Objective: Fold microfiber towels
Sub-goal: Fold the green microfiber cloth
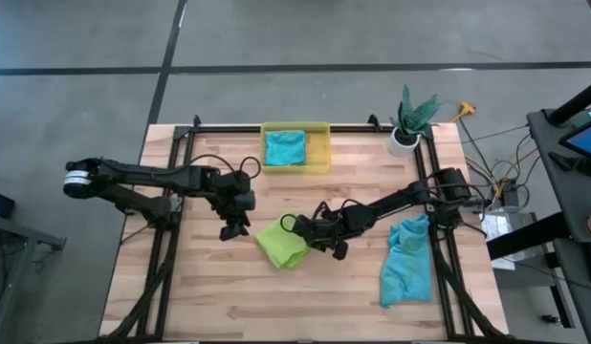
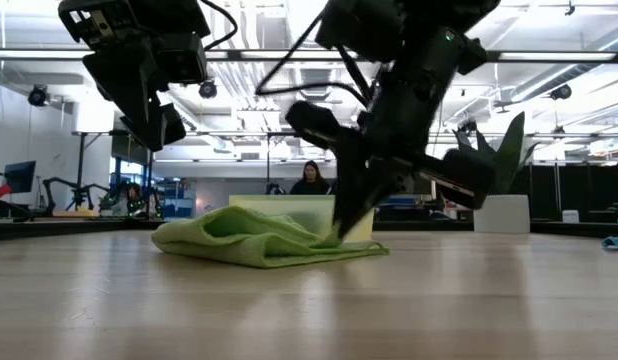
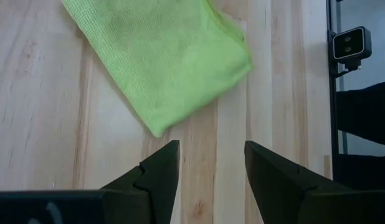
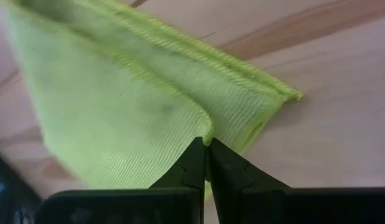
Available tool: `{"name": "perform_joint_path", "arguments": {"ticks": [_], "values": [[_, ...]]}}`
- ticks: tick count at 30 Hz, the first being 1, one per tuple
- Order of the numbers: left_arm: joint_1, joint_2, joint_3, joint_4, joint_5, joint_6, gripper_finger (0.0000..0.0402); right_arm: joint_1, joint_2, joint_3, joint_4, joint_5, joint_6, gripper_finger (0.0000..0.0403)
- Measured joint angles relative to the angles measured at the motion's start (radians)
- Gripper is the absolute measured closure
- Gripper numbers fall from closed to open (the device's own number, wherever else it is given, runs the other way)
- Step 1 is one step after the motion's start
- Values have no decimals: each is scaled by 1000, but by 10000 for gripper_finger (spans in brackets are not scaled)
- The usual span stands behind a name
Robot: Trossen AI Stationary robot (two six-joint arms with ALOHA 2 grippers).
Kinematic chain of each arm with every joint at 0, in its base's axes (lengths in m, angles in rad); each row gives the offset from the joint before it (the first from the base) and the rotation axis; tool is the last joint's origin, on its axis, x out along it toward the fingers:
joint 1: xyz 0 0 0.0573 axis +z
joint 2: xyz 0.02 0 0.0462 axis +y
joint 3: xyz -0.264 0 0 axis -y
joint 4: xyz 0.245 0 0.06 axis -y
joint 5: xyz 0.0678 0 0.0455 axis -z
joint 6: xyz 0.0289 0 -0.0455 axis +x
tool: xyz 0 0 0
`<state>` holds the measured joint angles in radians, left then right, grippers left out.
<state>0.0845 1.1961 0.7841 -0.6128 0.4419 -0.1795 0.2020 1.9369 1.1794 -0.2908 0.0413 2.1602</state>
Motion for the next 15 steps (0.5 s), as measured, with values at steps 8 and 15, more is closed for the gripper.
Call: {"name": "perform_joint_path", "arguments": {"ticks": [8, 15], "values": [[0, 0, 0, 0, 0, 0, 236, 0, -2, 84, -19, 16, -124, 394], [0, 0, 0, 0, 2, 0, 236, -6, -3, 213, -212, 24, -295, 394]]}}
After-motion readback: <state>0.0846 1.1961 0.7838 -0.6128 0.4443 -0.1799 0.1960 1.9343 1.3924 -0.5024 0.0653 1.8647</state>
